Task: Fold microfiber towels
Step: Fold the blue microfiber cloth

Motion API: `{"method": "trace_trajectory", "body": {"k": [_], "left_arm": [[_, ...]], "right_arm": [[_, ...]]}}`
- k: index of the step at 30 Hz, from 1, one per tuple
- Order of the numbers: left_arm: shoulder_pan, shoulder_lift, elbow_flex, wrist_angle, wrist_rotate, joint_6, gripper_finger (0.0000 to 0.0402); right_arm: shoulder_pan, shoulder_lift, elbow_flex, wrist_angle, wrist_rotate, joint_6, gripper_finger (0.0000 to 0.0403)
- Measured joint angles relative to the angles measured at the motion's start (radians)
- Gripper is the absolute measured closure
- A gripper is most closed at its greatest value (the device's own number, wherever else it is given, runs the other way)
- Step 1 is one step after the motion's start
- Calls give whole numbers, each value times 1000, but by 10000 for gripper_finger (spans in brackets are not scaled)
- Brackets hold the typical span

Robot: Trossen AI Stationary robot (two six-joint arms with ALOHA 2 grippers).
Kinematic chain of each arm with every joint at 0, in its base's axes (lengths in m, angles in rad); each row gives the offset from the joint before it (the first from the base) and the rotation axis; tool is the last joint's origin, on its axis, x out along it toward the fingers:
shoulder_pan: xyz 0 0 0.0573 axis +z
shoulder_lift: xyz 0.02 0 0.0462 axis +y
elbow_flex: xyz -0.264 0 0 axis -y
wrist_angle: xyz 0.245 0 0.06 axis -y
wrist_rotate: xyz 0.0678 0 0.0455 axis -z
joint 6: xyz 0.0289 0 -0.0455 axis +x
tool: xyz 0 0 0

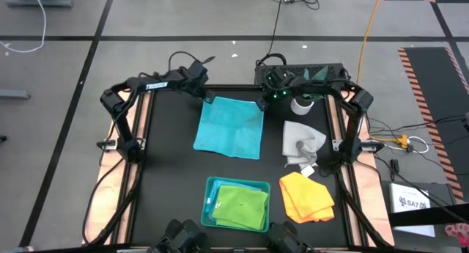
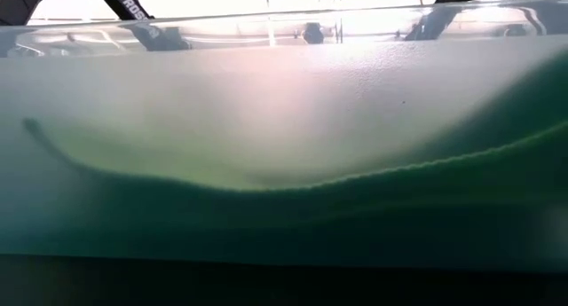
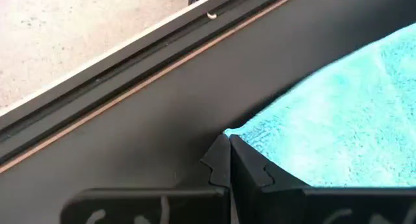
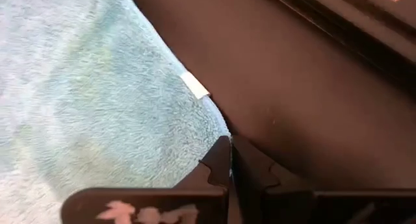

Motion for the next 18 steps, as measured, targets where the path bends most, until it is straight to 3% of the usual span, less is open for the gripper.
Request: {"method": "trace_trajectory", "body": {"k": [18], "left_arm": [[-35, 1, 0, -9, 6, -3, 401]], "right_arm": [[124, -43, 2, -59, 30, -28, 403]]}}
